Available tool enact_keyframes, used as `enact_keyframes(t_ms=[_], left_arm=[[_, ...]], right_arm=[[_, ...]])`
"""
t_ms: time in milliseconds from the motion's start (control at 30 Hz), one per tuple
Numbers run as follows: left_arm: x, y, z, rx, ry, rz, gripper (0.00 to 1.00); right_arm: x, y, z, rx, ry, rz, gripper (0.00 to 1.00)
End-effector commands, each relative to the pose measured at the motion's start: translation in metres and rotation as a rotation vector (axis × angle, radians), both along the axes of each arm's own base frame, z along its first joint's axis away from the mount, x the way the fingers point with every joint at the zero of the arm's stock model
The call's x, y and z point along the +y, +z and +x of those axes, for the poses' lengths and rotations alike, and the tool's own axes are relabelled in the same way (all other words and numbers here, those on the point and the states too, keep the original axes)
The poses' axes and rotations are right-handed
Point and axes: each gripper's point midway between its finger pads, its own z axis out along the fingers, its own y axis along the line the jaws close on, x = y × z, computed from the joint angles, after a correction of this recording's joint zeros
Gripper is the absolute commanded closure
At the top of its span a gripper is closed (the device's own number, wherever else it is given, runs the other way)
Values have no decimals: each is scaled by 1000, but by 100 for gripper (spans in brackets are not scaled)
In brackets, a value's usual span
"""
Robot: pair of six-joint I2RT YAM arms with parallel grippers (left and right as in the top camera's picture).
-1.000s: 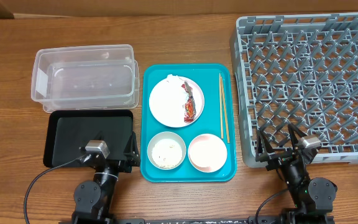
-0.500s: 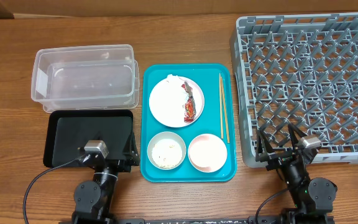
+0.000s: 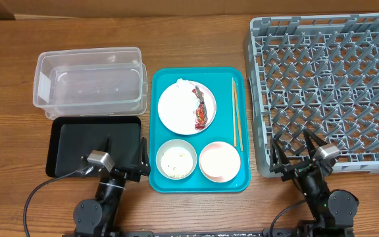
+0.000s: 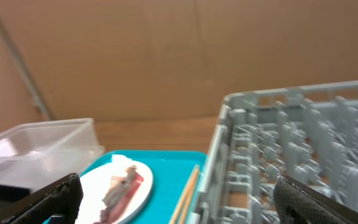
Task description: Sort waste into correct bins and load items into the dishwasher
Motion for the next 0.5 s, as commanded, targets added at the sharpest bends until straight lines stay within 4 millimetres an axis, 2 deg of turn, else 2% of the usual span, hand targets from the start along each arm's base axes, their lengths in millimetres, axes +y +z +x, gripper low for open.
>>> enact_keyframes(t_ms=[0, 233, 333, 467], left_arm=[[-6, 9, -4, -29, -43, -38, 0], [-23, 49, -18, -67, -154, -30, 0], [-23, 60, -17, 21, -154, -24, 0], [-26, 67, -8, 218, -160, -11, 0]], right_arm=[[15, 9, -9, -26, 96, -5, 0], [17, 62, -28, 31, 109, 45, 0], [17, 73, -30, 134, 107, 53, 0], [17, 76, -25, 360, 100, 69, 0]])
